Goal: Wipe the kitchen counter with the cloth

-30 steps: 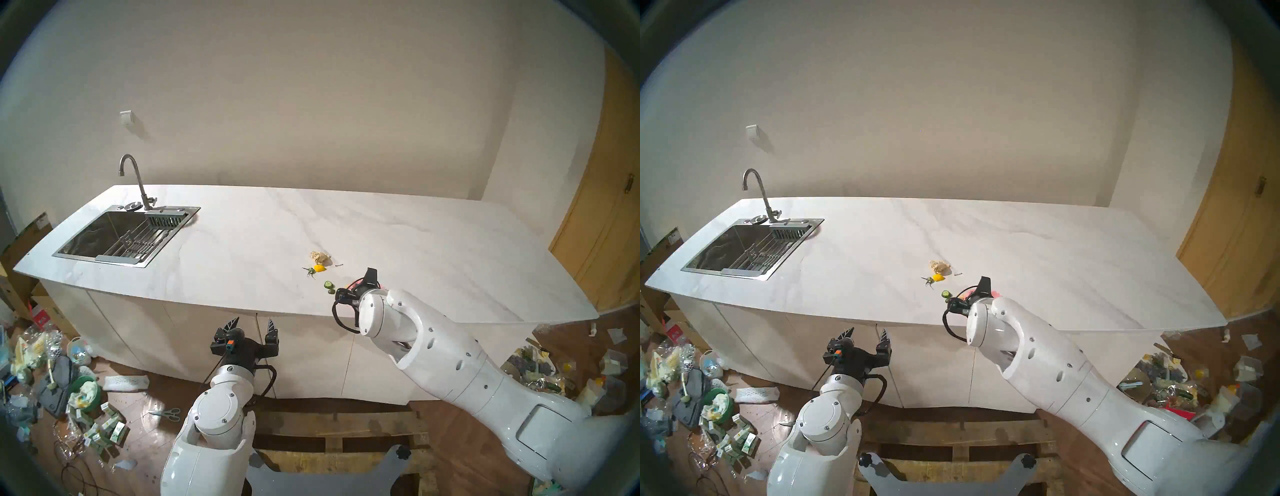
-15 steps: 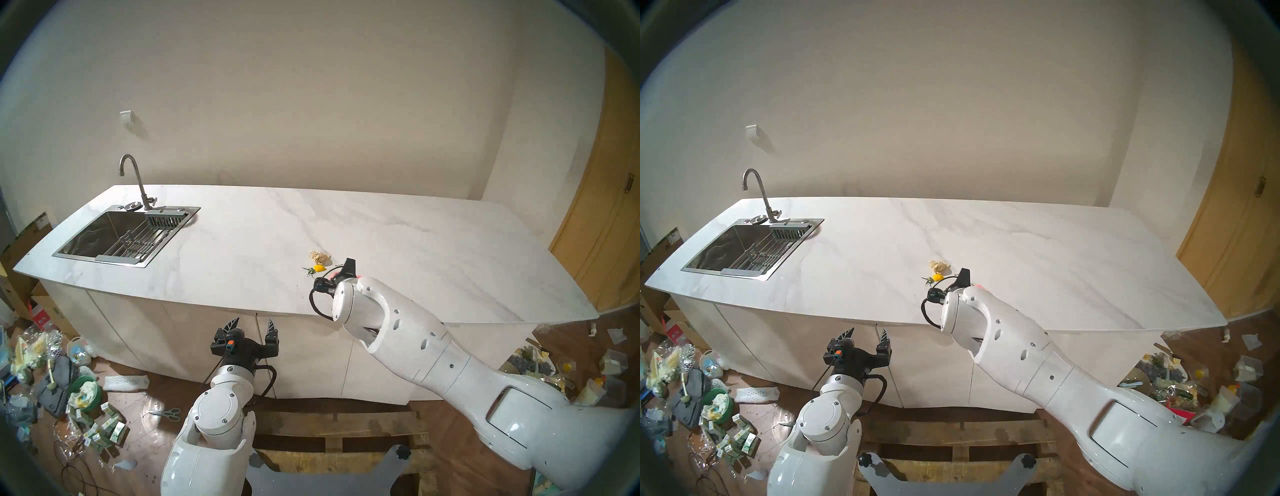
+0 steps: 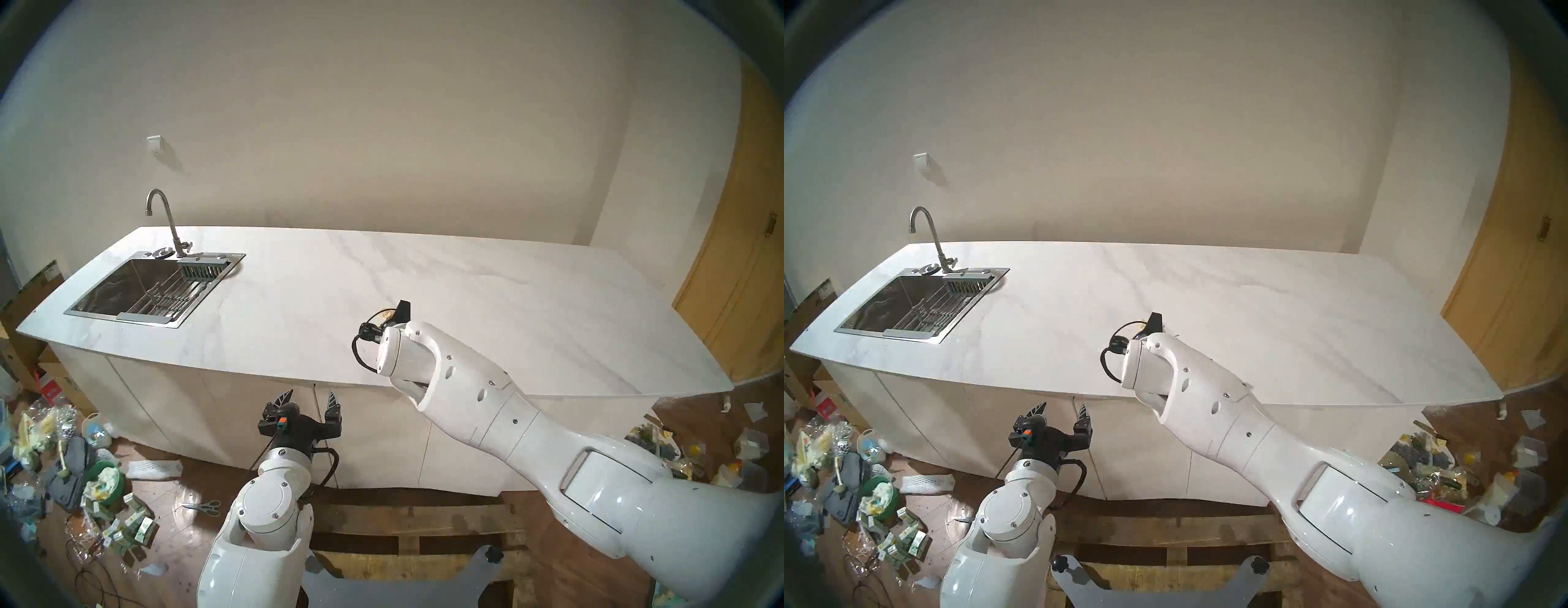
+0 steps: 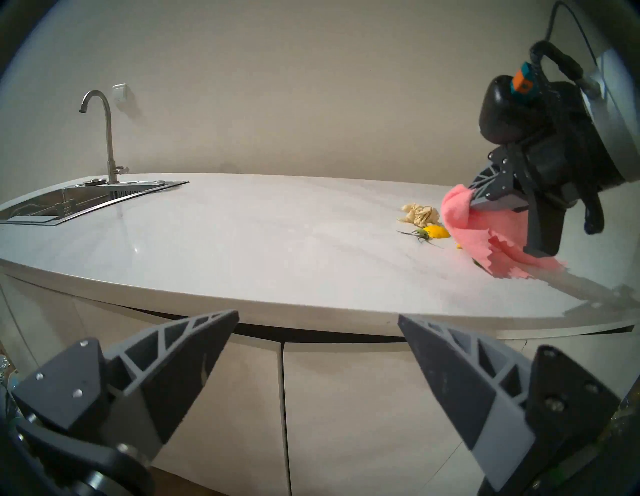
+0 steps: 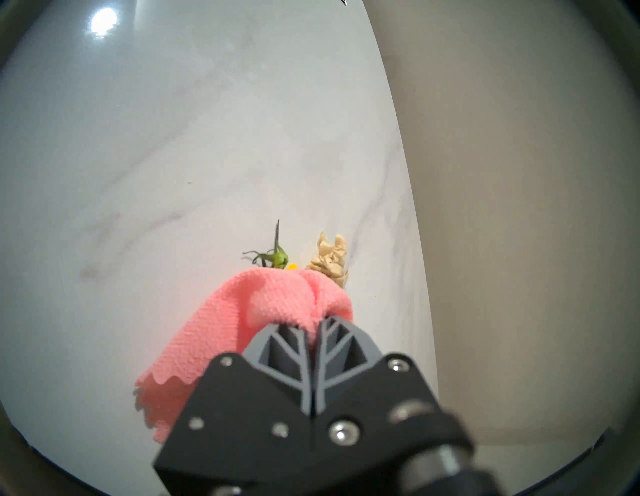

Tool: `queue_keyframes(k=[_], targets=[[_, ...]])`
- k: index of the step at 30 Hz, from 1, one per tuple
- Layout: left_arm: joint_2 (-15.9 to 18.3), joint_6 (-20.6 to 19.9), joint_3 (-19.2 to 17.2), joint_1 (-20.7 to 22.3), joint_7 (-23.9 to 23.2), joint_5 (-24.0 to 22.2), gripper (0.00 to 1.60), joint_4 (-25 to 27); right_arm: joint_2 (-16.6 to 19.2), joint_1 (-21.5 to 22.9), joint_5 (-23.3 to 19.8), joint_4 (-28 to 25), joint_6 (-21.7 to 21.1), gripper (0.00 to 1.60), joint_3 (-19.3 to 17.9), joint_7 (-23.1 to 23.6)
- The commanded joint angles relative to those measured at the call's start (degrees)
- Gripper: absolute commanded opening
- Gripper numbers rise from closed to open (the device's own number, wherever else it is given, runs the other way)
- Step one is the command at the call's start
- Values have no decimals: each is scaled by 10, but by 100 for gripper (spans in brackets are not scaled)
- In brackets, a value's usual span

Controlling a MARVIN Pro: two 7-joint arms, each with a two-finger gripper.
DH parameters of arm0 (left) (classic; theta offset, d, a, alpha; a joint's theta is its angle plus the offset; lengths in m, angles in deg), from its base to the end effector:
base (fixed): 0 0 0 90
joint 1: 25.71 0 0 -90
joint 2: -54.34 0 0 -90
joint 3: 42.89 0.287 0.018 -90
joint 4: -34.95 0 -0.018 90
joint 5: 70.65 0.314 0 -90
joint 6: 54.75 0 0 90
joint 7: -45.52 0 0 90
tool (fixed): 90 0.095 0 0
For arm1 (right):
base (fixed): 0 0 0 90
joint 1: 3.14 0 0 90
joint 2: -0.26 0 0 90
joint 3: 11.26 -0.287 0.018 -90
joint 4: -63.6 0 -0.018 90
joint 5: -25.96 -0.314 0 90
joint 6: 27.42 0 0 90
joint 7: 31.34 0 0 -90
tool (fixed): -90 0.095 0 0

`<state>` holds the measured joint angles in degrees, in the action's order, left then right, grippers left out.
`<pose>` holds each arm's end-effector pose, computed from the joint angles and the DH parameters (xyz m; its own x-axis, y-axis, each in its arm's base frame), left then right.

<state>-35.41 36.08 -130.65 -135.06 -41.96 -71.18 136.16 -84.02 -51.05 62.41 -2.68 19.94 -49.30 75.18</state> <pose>0.3241 -0.0113 -0.3511 0.1277 0.0131 0.9917 0.0066 -0.9999 0.0124 0.5227 0.2004 -0.2549 0.0206 0.9673 0.2526 0.4668 -0.2328 0.8532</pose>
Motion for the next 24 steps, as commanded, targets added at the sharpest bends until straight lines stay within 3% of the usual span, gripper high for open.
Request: queue_keyframes(k=[1,5,9,24], targets=[[1,4,2,3,-3,-1,160,17,-40,32,-6,11,4,0,-44,-57],[1,4,2,3,-3,-1,160,17,-7,14,-7,-45,-4,0,-66,-77],[1,4,2,4,-3,-1,160,17,12,10,-5,-68,-10,0,-85,-94],[0,4,2,4,-2,-1,160,15,93,-77,-10,-178,-33,0,-129,-101]])
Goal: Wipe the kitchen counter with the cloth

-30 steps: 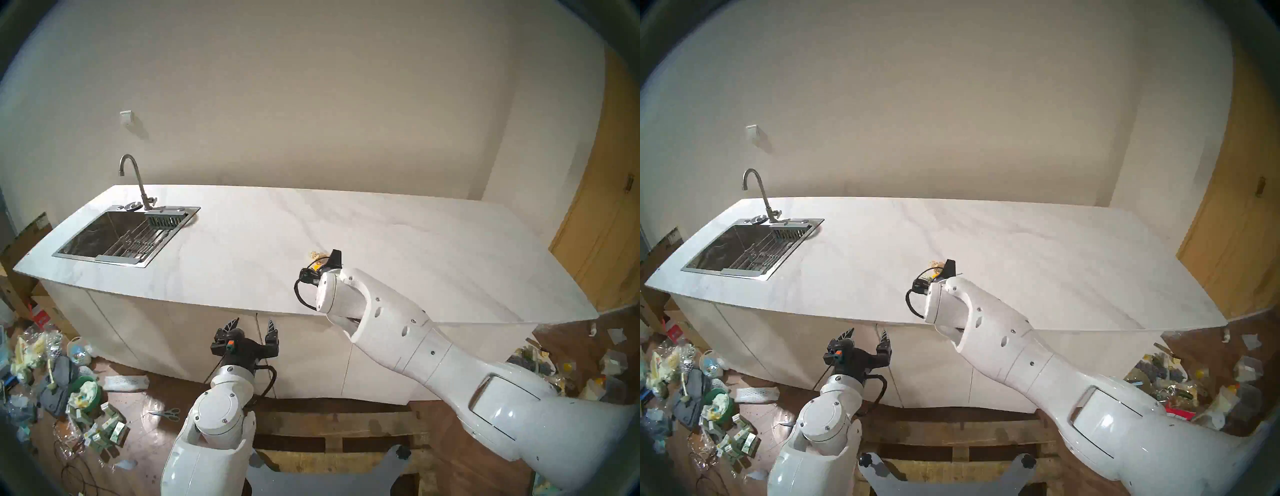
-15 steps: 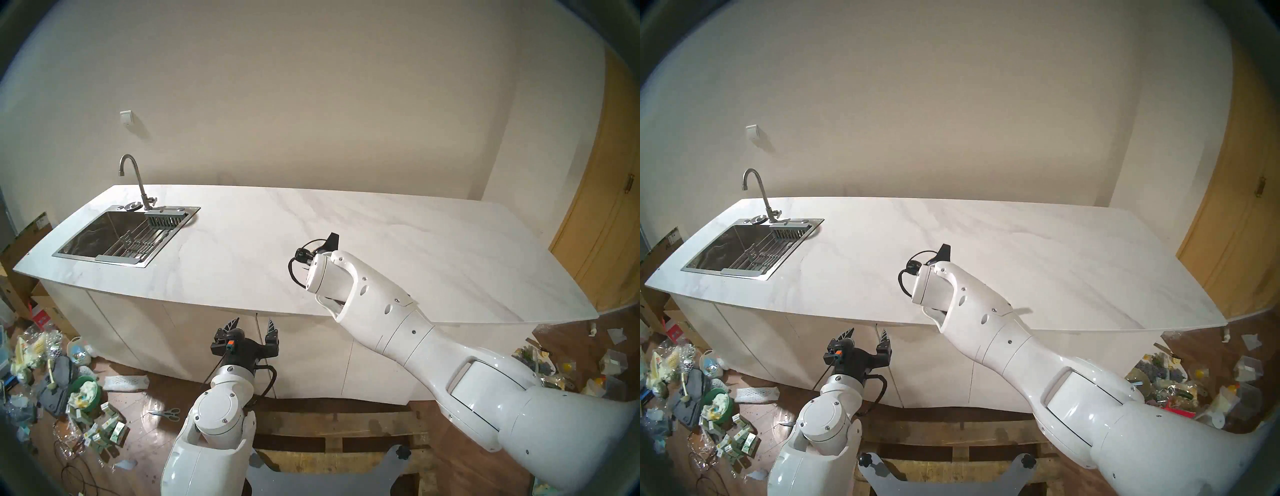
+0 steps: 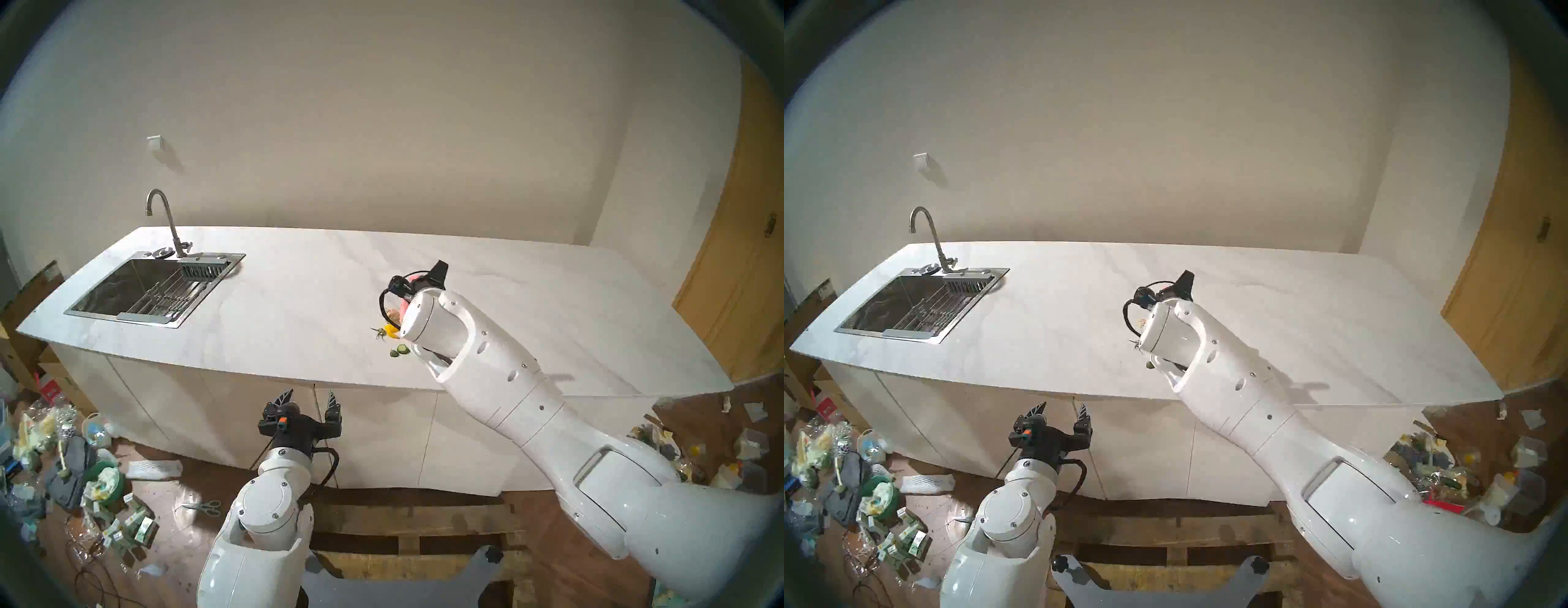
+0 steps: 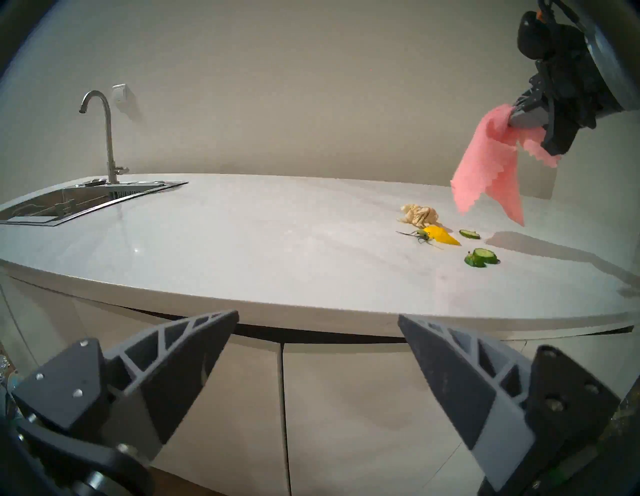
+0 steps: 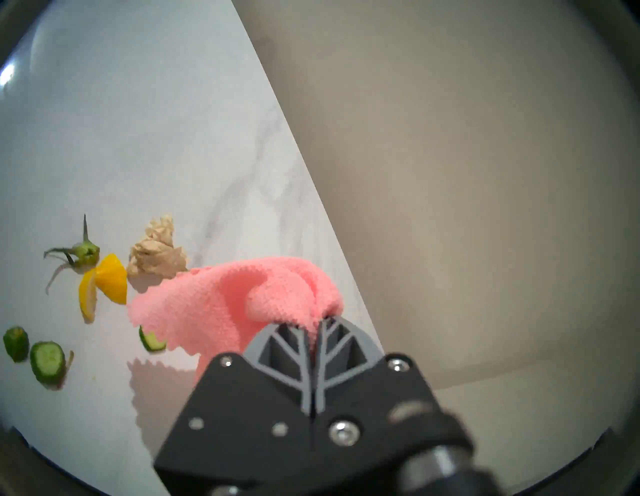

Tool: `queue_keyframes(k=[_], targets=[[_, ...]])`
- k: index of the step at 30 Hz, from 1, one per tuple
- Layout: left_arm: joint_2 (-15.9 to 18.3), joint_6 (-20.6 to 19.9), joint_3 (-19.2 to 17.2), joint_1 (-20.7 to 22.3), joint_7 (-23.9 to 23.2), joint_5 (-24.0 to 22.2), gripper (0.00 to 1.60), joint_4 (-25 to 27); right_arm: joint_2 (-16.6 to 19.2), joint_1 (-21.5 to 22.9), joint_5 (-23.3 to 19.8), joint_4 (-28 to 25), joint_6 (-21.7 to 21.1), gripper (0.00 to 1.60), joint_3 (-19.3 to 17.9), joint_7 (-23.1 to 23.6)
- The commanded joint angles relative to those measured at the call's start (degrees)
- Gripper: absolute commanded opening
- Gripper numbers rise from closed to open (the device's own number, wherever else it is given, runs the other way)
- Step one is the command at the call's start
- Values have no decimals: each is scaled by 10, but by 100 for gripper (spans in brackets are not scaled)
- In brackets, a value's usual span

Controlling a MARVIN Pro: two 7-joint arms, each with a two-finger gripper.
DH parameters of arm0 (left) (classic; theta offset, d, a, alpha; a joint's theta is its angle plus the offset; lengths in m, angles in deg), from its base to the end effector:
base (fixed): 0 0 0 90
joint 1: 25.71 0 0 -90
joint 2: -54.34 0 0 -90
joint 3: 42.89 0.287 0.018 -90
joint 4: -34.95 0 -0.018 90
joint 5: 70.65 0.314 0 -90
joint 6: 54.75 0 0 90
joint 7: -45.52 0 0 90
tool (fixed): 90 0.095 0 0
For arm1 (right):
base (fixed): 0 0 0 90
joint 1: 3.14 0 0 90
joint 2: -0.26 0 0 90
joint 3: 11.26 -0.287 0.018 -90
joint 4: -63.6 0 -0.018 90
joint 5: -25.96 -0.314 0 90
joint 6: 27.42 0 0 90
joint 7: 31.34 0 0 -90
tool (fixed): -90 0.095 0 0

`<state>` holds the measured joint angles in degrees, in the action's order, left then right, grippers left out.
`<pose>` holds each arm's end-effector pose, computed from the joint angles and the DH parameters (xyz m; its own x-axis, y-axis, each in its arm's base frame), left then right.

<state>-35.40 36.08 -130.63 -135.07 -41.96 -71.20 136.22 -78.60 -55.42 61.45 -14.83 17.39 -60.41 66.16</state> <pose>0.3242 -0.0115 -0.3508 0.1269 0.0134 0.9918 0.0063 -0.9999 0.0127 0.5303 0.1339 -0.1917 0.1202 0.9047 0.4088 0.2141 -0.4257 0.8792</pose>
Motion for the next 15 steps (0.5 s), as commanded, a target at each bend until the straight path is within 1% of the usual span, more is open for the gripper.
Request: queue_keyframes(k=[1,7,8,15], targets=[[0,4,1,4,-2,0,160,15,43,-38,-1,-61,-8,0,-21,-12],[0,4,1,4,-2,0,160,15,84,-72,-2,-107,-10,0,-35,-6],[0,4,1,4,-2,0,160,15,85,-73,-2,-108,-8,0,-33,-3],[0,4,1,4,-2,0,160,15,114,-104,-11,-157,4,0,-18,31]])
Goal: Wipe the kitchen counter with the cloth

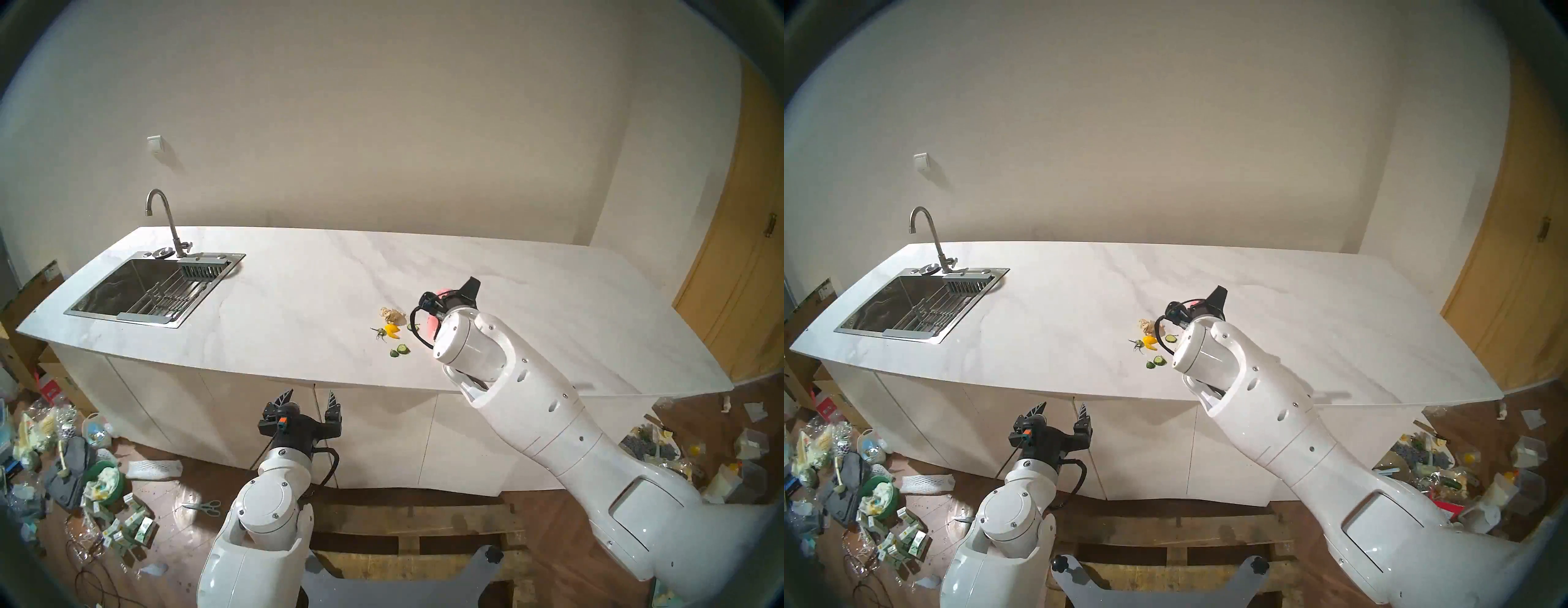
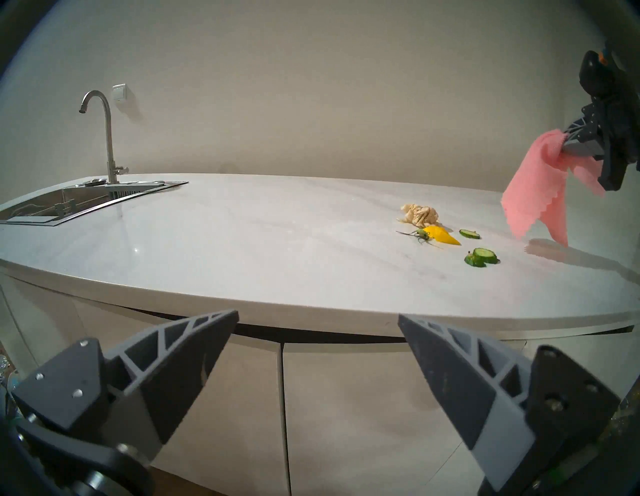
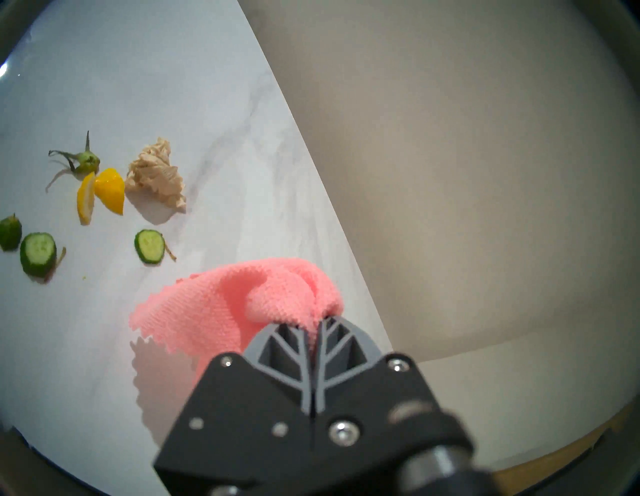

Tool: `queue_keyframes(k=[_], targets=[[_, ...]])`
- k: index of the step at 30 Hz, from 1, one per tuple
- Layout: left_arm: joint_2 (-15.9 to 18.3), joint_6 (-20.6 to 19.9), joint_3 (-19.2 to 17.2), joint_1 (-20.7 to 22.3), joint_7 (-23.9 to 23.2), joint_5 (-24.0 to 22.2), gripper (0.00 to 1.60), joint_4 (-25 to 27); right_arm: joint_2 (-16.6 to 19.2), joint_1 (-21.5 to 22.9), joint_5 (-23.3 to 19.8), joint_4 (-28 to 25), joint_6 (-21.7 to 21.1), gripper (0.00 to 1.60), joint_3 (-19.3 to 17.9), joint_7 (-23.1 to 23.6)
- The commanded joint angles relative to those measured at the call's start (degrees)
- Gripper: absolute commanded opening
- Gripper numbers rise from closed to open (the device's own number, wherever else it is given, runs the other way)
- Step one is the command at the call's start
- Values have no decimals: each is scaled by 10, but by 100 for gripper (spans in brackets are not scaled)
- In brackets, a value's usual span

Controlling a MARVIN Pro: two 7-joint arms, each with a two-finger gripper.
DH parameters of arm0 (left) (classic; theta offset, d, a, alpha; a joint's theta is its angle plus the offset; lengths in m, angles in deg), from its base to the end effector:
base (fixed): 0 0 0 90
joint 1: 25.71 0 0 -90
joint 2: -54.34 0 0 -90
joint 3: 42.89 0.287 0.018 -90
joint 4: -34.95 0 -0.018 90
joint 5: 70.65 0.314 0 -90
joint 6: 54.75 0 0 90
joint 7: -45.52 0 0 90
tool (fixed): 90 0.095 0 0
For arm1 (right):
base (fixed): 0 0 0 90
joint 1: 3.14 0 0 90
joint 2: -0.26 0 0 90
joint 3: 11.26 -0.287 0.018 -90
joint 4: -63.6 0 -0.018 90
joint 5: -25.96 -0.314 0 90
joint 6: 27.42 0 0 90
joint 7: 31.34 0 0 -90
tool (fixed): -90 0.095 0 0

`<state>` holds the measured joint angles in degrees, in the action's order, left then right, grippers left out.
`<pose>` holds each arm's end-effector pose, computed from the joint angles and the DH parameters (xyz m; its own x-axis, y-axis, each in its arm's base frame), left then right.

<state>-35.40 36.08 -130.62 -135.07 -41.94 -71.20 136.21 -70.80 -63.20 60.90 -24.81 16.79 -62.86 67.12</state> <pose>0.3241 -0.0115 -0.3508 0.1271 0.0134 0.9918 0.0064 -0.9999 0.0127 0.4980 0.0891 -0.2105 0.1465 0.9053 0.3987 0.2235 -0.4229 0.8782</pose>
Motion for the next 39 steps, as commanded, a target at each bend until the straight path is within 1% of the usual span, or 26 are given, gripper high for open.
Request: queue_keyframes(k=[1,7,8,9,10,11,17,20,22,25,29,31,32,39], targets=[[0,4,1,4,-2,0,160,15,41,-31,-8,-64,12,0,9,28],[0,4,1,4,-2,-1,160,15,72,-55,-15,-106,13,0,19,56],[1,4,1,4,-2,-1,160,16,83,-62,-16,-121,12,0,21,63],[1,4,1,4,-2,-1,160,16,83,-62,-16,-121,12,0,21,63],[1,4,1,3,-3,-1,160,16,101,-77,-20,-156,7,0,21,74],[1,4,1,3,-3,-1,160,17,92,-70,-19,-135,12,0,26,74],[1,4,1,2,-4,-1,160,19,109,-84,-27,-174,10,0,41,103],[1,3,1,1,-4,-2,160,20,110,-91,-28,-196,-3,0,46,112],[2,3,1,1,-5,-2,160,20,98,-86,-24,-184,-8,0,53,110],[2,3,1,1,-5,-2,160,20,67,-72,-19,-149,-8,0,66,103],[1,3,1,2,-4,-2,160,20,34,-53,-15,-109,-5,0,81,98],[1,3,1,2,-4,-2,160,19,19,-45,-15,-90,-6,0,84,88],[1,3,1,2,-4,-2,160,19,19,-37,-19,-84,-6,0,90,86],[1,4,2,3,-3,-1,160,18,-23,0,-20,-32,-5,0,103,80]])
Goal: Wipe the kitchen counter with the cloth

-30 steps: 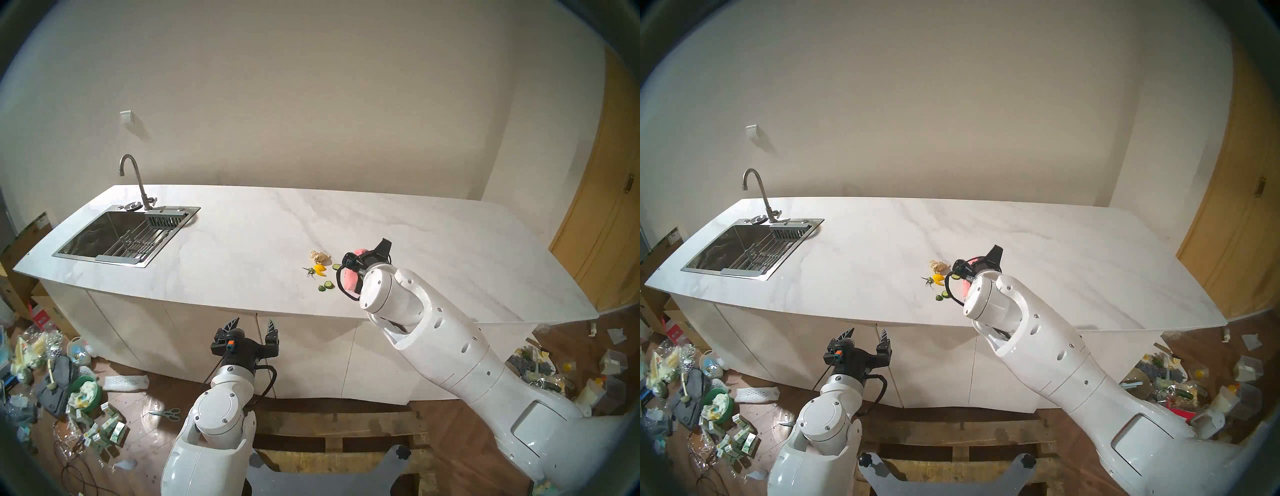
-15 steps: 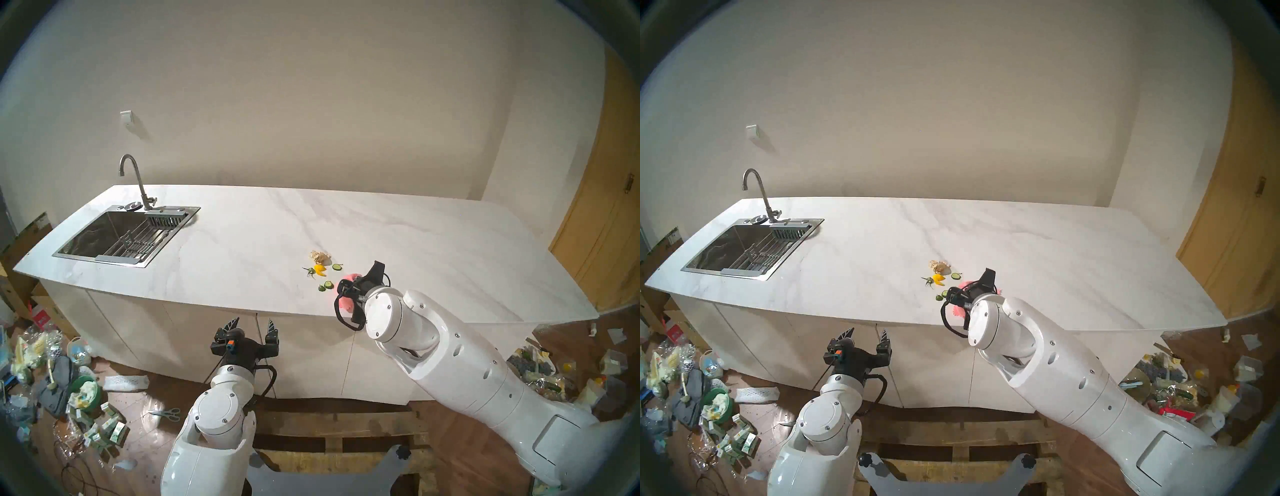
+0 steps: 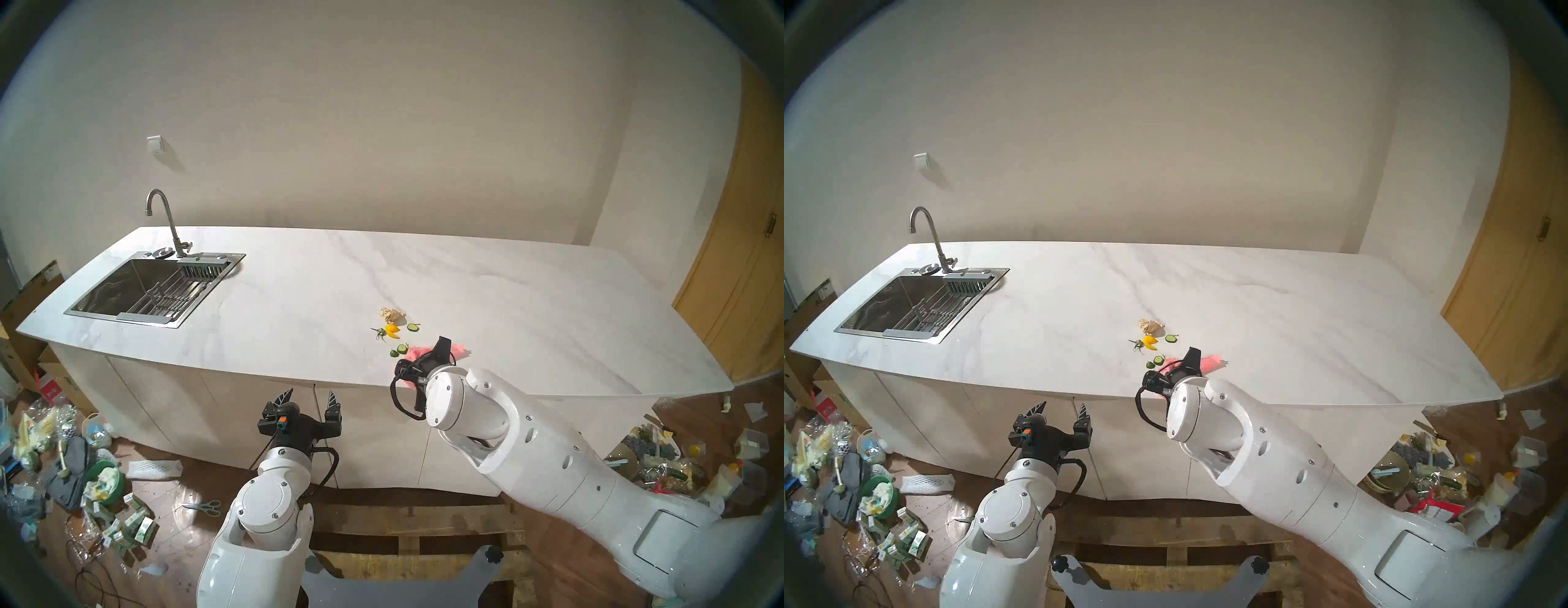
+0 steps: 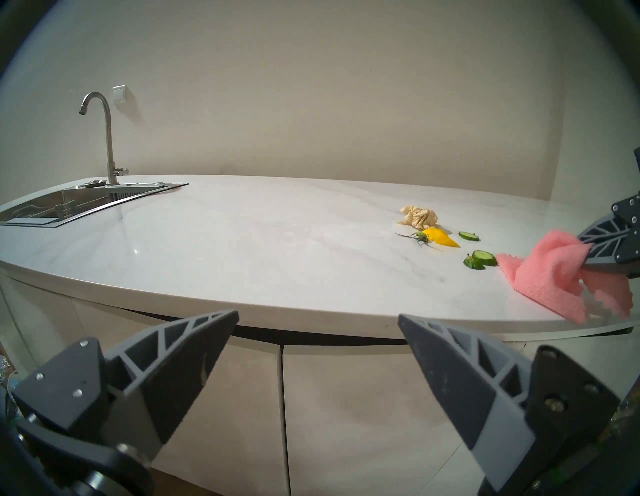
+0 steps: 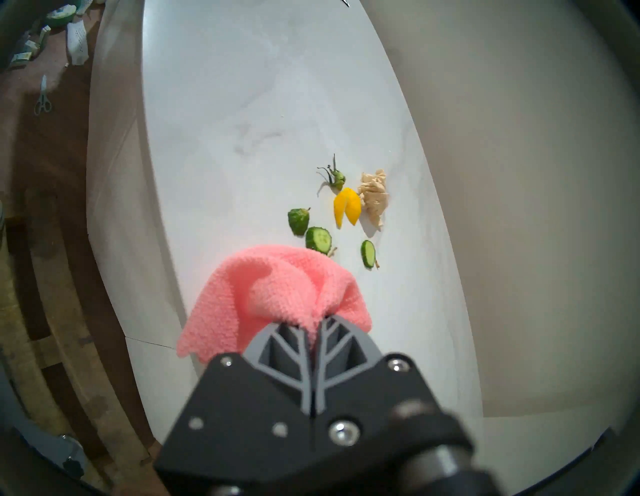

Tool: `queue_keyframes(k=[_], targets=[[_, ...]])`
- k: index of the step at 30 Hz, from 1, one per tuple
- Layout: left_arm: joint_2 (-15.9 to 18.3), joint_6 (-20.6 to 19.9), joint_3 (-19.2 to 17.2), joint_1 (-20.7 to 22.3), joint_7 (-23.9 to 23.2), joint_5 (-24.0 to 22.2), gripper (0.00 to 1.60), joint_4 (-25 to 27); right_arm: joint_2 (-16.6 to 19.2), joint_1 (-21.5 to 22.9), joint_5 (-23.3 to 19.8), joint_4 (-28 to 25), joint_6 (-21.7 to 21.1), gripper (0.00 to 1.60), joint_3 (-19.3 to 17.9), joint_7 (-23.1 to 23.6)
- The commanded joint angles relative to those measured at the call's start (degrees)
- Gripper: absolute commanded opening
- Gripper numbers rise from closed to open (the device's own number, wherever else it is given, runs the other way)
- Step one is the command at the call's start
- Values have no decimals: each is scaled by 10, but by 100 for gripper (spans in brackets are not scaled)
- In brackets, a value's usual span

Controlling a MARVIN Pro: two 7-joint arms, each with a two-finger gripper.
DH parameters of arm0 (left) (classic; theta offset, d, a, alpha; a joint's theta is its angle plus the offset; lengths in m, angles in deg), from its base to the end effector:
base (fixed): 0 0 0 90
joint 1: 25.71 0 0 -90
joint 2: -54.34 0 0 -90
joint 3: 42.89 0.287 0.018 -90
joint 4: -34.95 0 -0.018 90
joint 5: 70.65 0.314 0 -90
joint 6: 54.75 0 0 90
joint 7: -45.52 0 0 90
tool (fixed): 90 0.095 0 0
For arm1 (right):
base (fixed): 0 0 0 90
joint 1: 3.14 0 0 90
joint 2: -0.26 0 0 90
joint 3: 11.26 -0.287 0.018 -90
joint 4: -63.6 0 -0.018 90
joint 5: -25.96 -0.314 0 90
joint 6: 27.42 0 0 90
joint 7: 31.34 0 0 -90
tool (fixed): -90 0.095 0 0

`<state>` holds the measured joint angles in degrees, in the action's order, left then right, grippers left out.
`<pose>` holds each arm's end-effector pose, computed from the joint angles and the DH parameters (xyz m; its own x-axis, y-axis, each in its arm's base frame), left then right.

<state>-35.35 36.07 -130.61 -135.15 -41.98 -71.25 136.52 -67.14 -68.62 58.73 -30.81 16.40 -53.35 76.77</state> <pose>0.3240 -0.0114 -0.3492 0.1233 0.0137 0.9923 0.0054 -0.9999 0.0131 0.4302 0.1346 -0.2779 0.0346 0.9385 0.3435 0.5303 -0.3086 0.7896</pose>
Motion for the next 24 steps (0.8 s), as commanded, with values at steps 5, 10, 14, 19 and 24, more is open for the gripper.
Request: queue_keyframes(k=[5,10,14,19,24], targets=[[1,4,1,4,-2,-1,160,14,-89,79,-2,60,2,0,22,-21],[0,4,1,4,-2,0,160,13,-116,107,-6,92,4,0,35,-23],[1,4,2,4,-2,-1,160,14,-142,126,-8,134,8,0,41,-28],[1,4,2,4,-2,-1,160,14,-163,152,-11,193,15,0,44,-45],[1,4,2,4,-2,-1,160,13,-192,167,-11,255,27,0,36,-73]])
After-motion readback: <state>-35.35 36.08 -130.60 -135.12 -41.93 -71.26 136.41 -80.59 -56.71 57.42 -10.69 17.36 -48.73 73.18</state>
